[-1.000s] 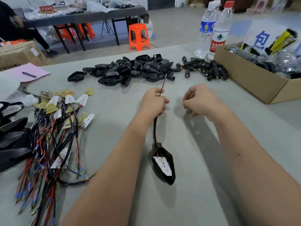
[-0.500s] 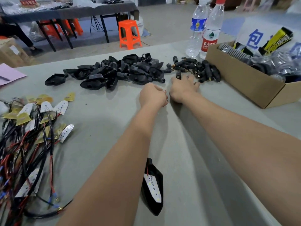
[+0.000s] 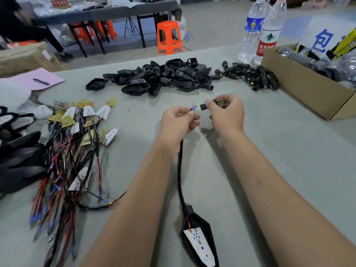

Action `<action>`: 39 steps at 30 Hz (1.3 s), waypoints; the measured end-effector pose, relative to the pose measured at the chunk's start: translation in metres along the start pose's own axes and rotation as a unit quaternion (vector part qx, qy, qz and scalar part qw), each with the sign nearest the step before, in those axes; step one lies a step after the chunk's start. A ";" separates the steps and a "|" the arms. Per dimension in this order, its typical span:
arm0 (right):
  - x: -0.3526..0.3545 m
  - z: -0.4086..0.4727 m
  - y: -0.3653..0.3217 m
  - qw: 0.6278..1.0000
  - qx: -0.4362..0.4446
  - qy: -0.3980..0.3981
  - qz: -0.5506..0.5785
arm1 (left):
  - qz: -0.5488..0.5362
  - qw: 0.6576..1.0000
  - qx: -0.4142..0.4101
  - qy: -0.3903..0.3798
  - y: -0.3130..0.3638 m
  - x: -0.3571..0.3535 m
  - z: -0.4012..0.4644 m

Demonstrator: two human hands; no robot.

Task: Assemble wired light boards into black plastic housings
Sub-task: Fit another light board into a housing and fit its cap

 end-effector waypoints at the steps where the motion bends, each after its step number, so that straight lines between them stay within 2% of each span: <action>1: -0.005 -0.011 0.003 0.999 -0.025 -0.016 0.024 | -0.009 1.000 -0.006 0.016 -0.001 0.012 -0.007; 4: -0.017 -0.039 0.006 0.992 -0.058 -0.055 0.095 | -0.014 0.998 -0.021 0.055 0.000 0.039 -0.022; 9: -0.023 -0.063 -0.008 0.983 -0.008 -0.122 0.138 | -0.042 0.996 -0.026 0.074 -0.003 0.060 -0.042; 11: -0.025 -0.066 -0.013 0.973 -0.002 -0.147 0.179 | -0.049 0.996 -0.025 0.071 -0.002 0.062 -0.045; 14: -0.024 -0.068 -0.015 0.966 -0.002 -0.142 0.215 | -0.036 0.999 -0.017 0.030 0.001 0.059 -0.047; 17: -0.026 -0.068 -0.011 0.967 -0.012 -0.134 0.215 | 0.008 0.999 -0.018 -0.039 0.003 0.050 -0.054; 20: -0.030 -0.067 -0.005 0.971 -0.026 -0.133 0.195 | 0.029 0.998 -0.026 -0.056 0.005 0.048 -0.057; 25: -0.030 -0.062 0.001 0.978 -0.035 -0.132 0.156 | 0.012 0.999 -0.028 -0.017 0.004 0.053 -0.054; 34: -0.035 -0.063 0.005 0.976 -0.060 -0.145 0.149 | -0.061 0.996 -0.030 0.049 0.002 0.061 -0.050; 39: -0.034 -0.066 0.002 0.975 -0.062 -0.145 0.154 | -0.092 0.994 -0.029 0.055 0.001 0.061 -0.051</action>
Point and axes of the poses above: each hand's wrist, its own z-axis towards the middle knuckle, its own x-axis out of the back of the hand, y = z × x, the point moved 9 cm from there along z, towards the middle knuckle, and after that the axes turned 7 degrees about y, right-handed, at the moved point
